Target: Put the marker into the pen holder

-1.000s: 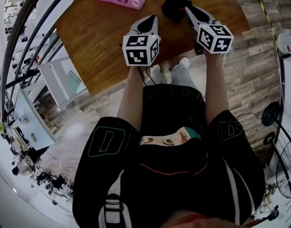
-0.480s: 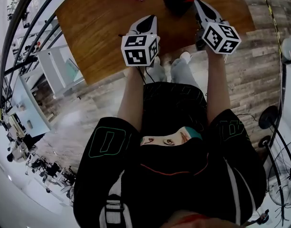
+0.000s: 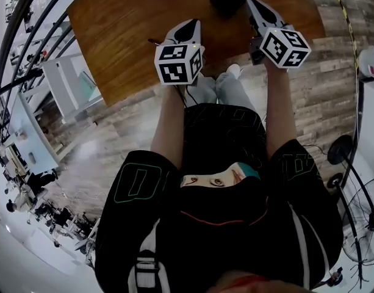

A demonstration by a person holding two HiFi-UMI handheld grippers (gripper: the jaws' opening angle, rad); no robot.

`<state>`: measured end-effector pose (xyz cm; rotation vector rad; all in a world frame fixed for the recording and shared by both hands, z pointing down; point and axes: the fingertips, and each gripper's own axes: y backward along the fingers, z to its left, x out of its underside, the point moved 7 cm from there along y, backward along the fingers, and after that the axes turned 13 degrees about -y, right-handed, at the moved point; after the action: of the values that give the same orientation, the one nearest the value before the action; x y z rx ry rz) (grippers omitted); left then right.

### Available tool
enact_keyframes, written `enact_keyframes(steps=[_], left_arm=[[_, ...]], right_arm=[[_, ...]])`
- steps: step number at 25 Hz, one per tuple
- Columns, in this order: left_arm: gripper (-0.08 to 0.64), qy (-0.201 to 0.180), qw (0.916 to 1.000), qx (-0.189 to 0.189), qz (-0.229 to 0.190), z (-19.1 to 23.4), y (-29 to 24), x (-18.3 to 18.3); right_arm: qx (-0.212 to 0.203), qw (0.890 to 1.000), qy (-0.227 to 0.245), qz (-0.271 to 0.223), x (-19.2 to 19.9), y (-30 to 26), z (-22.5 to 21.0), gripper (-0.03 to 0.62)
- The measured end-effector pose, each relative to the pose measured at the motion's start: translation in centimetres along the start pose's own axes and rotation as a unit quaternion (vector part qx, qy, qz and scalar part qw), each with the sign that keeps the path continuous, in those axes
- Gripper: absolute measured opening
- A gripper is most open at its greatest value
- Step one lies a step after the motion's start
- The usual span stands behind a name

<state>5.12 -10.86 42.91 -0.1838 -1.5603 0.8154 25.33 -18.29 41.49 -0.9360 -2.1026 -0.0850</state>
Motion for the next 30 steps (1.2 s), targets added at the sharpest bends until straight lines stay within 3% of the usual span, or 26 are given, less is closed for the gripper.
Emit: enact_keyframes(steps=[8,19,30], left_arm=[[0.009,0.039,0.9988,-0.027,-0.010,2.8,2.4,1.9],[0.009,0.123,0.9886,-0.086,-0.006,7.4,7.2,7.9],[0.009,0.179,0.9753,-0.129,-0.015,11.3,11.9,12.0]], right_arm=[[-0.037,0.998,0.028,0.037,1.3,-2.5,4.0,0.005],[-0.066,0.985,0.092,0.130,7.2,-6.7,9.2,0.006],[-0.091,0.958,0.155,0.223,13.3,-10.3,14.7,0.006]])
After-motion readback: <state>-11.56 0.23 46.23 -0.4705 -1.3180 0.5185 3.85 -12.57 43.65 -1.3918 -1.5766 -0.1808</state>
